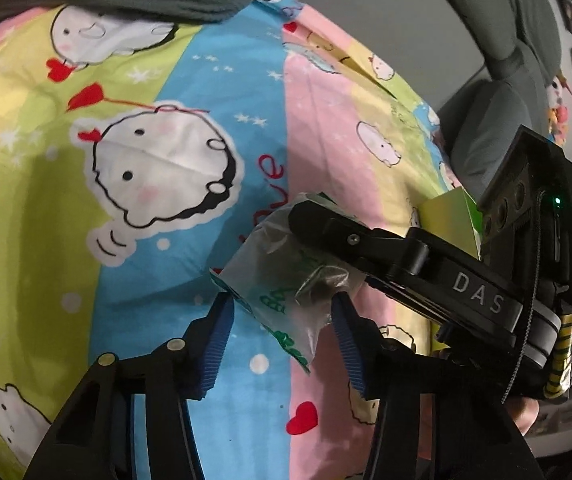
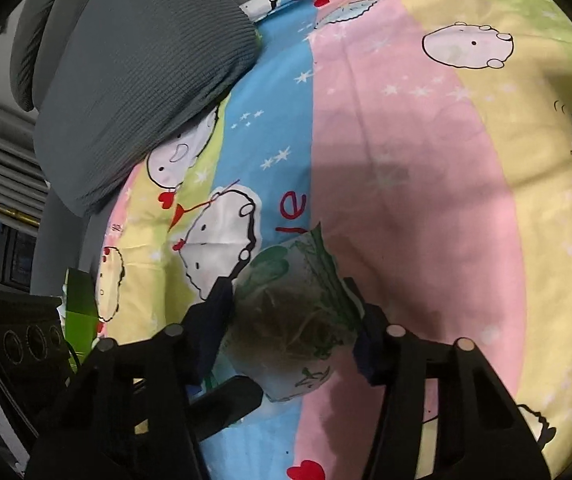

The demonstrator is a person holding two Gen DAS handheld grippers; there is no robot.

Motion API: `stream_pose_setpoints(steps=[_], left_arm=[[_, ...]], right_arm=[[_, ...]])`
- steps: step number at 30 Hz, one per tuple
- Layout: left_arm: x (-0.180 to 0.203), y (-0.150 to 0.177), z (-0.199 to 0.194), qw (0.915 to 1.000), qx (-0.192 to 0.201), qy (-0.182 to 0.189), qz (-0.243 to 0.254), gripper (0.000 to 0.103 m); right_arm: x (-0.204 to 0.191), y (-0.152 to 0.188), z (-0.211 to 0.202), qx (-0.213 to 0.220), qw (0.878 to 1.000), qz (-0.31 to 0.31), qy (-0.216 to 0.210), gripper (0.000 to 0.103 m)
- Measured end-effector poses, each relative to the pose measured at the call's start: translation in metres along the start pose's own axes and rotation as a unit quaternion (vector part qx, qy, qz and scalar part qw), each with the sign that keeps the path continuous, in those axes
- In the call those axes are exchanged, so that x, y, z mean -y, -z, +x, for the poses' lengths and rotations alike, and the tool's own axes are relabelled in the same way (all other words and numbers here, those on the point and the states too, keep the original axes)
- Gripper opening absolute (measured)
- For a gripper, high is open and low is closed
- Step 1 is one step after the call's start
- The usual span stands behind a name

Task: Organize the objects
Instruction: 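Lift the plastic bag with the right gripper and carry it over the box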

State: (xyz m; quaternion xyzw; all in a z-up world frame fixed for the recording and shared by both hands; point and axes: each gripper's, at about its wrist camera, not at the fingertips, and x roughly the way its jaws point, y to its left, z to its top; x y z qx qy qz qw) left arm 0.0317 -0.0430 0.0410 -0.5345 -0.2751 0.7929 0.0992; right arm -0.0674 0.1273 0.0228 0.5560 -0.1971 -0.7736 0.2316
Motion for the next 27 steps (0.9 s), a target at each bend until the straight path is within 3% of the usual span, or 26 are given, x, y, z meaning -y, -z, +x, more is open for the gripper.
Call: stream_pose_setpoints(steps=[12, 20, 27], left_arm=[[0.033, 0.001, -0.03, 0.9948, 0.076, 0.044, 0.051, 0.046], [0.062, 0.008, -0.054, 0.9817, 0.146, 0.059, 0.108, 0.046], [0.081, 0.01, -0.06, 0.9717, 0.182, 0.057, 0.139, 0.046]], right_arm=[[-0.012, 0.009, -0.051, 0.088, 0.996, -0.02, -0.007, 0.047], [-0.02, 0.017, -0.095, 0.164, 0.986, -0.034, -0.023, 0.047], [-0.024, 0.022, -0.122, 0.211, 0.976, -0.048, -0.028, 0.047]])
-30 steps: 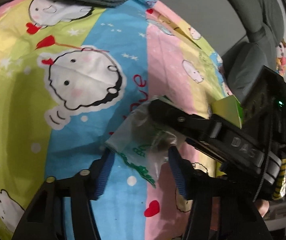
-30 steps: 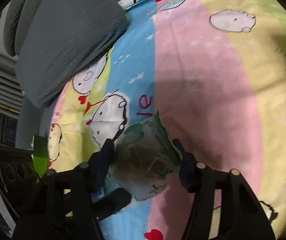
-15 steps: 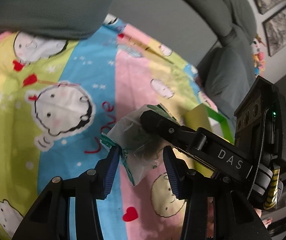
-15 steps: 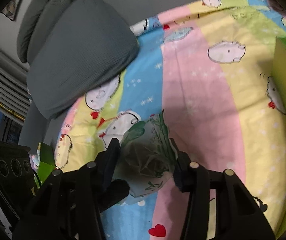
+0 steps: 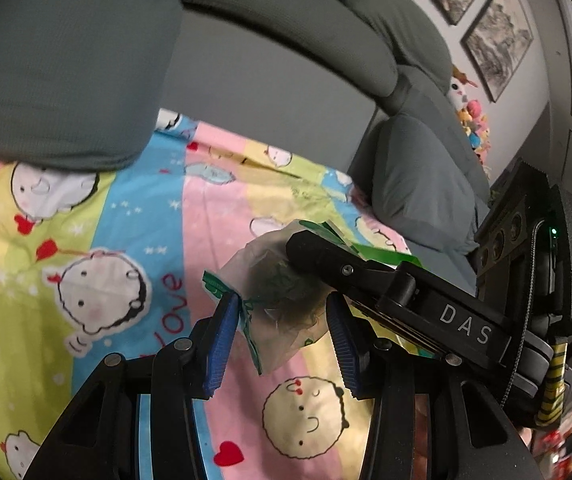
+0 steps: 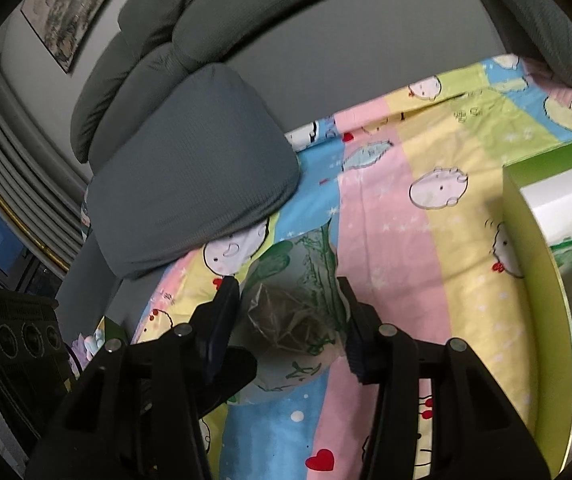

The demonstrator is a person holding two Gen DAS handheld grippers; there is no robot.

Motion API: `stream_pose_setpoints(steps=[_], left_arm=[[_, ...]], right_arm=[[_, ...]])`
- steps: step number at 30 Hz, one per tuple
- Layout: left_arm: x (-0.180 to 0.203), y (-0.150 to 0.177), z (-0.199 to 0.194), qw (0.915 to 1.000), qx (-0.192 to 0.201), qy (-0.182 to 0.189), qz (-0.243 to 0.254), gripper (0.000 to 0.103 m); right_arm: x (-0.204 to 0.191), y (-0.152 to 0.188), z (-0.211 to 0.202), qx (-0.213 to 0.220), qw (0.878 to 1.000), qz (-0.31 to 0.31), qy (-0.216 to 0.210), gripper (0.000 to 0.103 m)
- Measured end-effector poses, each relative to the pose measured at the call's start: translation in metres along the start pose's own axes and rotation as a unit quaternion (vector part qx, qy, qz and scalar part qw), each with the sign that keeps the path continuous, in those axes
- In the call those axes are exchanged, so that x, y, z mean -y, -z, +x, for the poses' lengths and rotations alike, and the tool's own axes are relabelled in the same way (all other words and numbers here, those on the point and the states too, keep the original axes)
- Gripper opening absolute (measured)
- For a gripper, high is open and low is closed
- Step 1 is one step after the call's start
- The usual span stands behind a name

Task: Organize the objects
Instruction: 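Lift the plastic bag with the right gripper and carry it over the box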

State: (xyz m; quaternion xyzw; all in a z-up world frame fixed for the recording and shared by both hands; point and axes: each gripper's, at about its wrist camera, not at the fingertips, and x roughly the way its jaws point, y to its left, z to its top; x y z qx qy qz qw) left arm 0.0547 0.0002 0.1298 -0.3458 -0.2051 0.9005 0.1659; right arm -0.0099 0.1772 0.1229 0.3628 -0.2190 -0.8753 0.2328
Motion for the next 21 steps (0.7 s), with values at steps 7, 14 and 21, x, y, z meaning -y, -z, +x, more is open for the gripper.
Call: stream_pose_setpoints(steps=[7, 14, 21], left_arm=[[0.015, 0.001, -0.004, 0.9995, 0.022, 0.012, 0.02, 0.046], [0.03, 0.002, -0.003, 0.9985, 0.034, 0.026, 0.034, 0.046], [0.046, 0.004, 0.0, 0.9973, 0.041, 0.039, 0.047, 0.046]], right_arm=[[0.003, -0.003, -0.019, 0.033, 0.999, -0.003, 0.002, 0.047], [0.007, -0.006, -0.036, 0.057, 0.998, -0.004, 0.01, 0.047], [0.015, -0.007, -0.051, 0.076, 0.997, -0.001, 0.018, 0.048]])
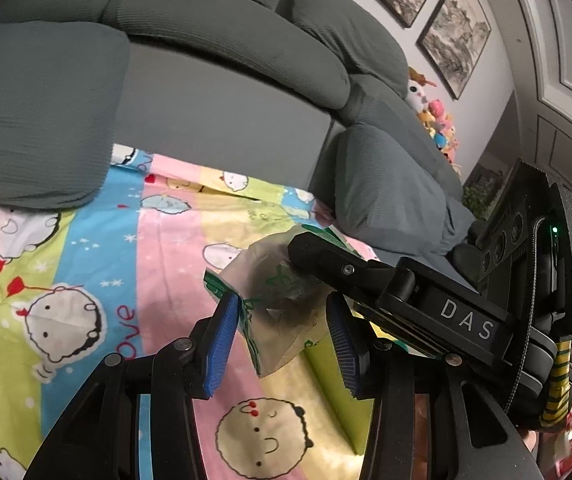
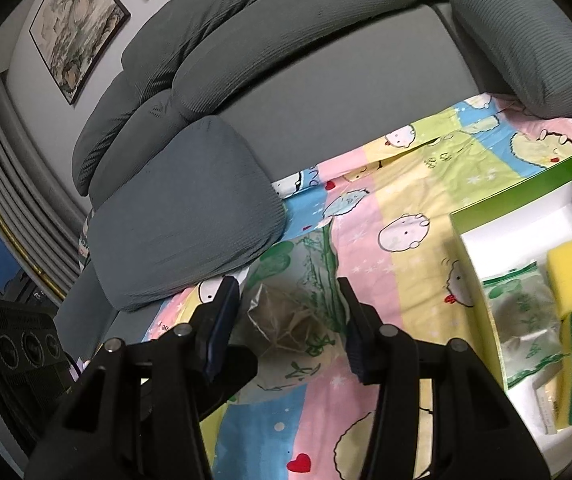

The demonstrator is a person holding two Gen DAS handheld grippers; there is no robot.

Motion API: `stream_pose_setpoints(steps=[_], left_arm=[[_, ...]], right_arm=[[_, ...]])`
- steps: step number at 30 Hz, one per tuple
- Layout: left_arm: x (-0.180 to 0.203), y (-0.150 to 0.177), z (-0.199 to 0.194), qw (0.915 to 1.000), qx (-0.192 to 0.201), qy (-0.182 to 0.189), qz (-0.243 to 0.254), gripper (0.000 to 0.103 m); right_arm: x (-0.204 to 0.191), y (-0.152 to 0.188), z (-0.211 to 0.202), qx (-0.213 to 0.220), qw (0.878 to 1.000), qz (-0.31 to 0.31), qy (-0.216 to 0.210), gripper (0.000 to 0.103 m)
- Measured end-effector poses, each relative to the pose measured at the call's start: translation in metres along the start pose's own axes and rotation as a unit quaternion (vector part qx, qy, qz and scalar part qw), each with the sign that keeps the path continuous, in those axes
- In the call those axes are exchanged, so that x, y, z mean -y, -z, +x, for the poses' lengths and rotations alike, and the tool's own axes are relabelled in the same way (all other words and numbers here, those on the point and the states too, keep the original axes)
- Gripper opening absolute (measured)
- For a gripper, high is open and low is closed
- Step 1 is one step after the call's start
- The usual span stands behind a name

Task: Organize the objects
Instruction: 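Lift the plastic bag with the right gripper and carry it over the box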

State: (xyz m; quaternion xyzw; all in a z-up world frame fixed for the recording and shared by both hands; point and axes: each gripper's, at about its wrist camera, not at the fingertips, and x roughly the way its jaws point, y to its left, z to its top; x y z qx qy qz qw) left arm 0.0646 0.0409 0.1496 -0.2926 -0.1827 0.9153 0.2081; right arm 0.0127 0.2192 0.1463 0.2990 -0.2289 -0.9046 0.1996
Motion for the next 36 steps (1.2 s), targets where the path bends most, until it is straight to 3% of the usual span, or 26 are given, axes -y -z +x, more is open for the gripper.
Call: stream_pose_setpoints(steps=[16, 36], left_arm=[[0.035, 0.005, 0.018, 0.9992, -0.004, 0.033, 0.023, 0.047], [0.076, 0.015, 0.057, 0.9954, -0.049, 0.081, 0.02, 0.046]], right_arm=[[0.026, -0.007, -0.034, 0.03, 0.999, 0.012, 0.033, 0.049], [0.069, -0.012, -0.065, 0.034, 0.993, 0.05, 0.097, 0.049]])
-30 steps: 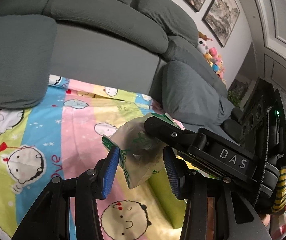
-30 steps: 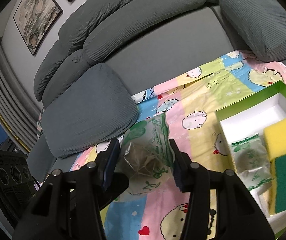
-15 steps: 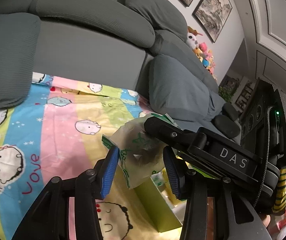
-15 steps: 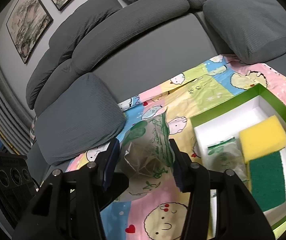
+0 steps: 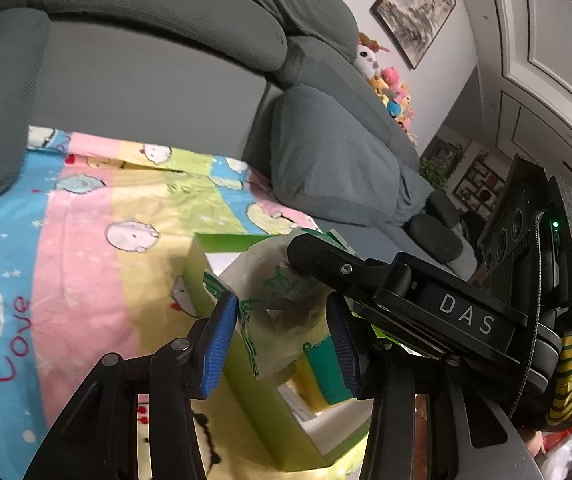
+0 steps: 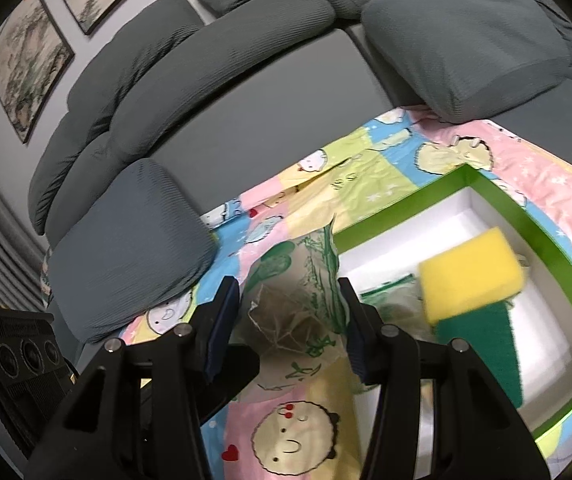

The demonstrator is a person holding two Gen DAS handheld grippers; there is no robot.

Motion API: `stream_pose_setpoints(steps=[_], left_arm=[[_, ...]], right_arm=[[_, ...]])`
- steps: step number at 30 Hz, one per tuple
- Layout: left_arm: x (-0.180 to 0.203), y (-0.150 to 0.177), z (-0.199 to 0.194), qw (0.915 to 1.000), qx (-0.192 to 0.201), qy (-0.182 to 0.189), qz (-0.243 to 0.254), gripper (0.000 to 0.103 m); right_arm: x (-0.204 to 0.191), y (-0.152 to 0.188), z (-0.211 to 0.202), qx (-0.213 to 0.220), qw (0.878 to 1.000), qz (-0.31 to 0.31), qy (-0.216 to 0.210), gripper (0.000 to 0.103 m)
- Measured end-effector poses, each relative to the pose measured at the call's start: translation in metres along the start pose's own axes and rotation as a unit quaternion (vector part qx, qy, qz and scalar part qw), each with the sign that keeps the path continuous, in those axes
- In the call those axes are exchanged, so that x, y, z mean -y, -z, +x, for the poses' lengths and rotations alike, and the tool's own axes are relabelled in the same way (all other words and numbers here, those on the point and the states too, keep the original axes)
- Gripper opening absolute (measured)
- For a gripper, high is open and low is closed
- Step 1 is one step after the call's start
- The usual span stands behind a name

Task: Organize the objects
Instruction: 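Lift the plastic bag with the right gripper and carry it over the box, then lower the plastic bag into the box beside the sponges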

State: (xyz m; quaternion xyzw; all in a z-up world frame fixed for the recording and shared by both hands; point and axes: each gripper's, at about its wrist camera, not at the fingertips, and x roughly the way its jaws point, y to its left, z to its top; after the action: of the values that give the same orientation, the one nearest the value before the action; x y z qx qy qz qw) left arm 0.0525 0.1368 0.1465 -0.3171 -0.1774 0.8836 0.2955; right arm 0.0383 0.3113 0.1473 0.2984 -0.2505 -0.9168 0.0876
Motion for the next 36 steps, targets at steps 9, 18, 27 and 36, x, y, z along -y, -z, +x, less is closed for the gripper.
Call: stream_pose_setpoints(steps=[9, 18, 27, 36], left_arm=[[0.014, 0.006, 0.025, 0.999, -0.029, 0.032, -0.01, 0.046], [0.025, 0.012, 0.049, 0.9961, -0.062, 0.058, -0.021, 0.046], [0.03, 0.019, 0.069, 0.9912, -0.099, 0.075, -0.045, 0.046], [0.029, 0.025, 0.077, 0.9868, -0.128, 0.073, -0.067, 0.046]], right_arm=[[0.026, -0.006, -0.01, -0.004, 0.999, 0.017, 0.044, 0.049], [0.048, -0.008, -0.017, -0.011, 0.996, 0.035, 0.083, 0.049], [0.069, -0.008, -0.017, -0.03, 0.99, 0.062, 0.121, 0.049], [0.076, -0.006, -0.015, -0.042, 0.988, 0.07, 0.134, 0.049]])
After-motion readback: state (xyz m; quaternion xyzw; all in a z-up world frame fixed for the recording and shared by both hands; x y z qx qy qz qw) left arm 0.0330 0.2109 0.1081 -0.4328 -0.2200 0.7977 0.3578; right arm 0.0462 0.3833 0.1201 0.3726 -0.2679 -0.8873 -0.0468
